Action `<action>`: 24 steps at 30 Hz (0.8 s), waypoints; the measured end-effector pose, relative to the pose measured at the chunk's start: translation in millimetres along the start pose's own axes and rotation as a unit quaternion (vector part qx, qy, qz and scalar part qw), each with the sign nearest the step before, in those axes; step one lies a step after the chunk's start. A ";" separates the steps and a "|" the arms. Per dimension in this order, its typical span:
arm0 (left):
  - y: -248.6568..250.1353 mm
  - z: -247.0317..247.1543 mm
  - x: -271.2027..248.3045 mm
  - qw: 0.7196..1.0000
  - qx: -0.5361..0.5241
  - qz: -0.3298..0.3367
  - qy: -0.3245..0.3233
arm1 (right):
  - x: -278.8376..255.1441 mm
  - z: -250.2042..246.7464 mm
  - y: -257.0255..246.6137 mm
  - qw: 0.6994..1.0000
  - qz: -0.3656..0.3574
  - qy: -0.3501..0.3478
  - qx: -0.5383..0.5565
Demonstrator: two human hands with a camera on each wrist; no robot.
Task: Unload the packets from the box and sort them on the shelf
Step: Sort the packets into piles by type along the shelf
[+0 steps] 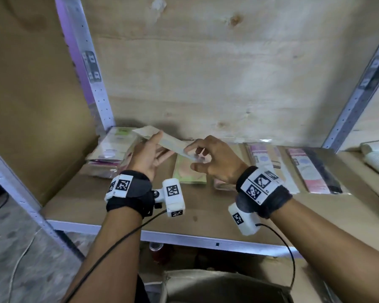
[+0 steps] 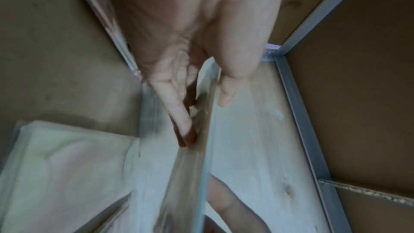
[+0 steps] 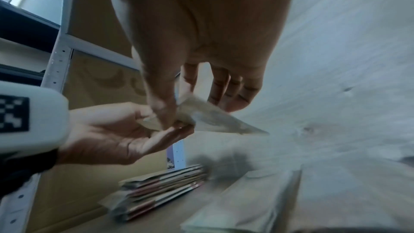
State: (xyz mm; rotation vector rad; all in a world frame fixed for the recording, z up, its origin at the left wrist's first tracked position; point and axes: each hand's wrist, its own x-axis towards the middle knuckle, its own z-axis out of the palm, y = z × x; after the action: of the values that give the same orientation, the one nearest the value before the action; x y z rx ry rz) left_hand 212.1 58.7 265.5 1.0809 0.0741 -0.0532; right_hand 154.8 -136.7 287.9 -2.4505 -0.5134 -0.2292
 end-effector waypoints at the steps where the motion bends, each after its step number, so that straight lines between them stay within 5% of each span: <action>1: -6.8 5.1 -0.6 1.000 0.009 -0.006 0.019 | -4.3 -3.5 4.7 1.000 0.010 -0.019 -0.006; 3: -18.2 15.3 -1.5 0.999 0.021 -0.023 0.035 | -14.8 -9.8 16.0 0.999 0.032 -0.022 0.023; 8: -33.1 34.7 -1.2 0.999 -0.004 -0.046 -0.001 | -30.6 -25.7 53.0 0.977 0.143 0.126 0.101; 10: -39.4 39.7 -0.8 0.998 -0.020 -0.052 -0.022 | -35.8 -29.5 68.7 0.958 0.191 0.094 0.192; 15: -55.7 48.3 0.2 0.996 0.002 -0.074 -0.048 | -54.7 -23.1 104.8 0.853 0.261 0.012 0.451; 24: -58.9 36.8 18.7 0.997 0.064 -0.040 -0.005 | -67.0 -36.0 121.5 0.881 0.245 -0.048 0.402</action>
State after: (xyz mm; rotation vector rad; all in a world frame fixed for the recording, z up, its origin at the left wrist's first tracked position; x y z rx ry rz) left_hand 227.2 -1.6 229.3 1.2051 0.1070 -0.1368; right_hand 142.6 -268.3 232.3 -1.6876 0.0148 0.2762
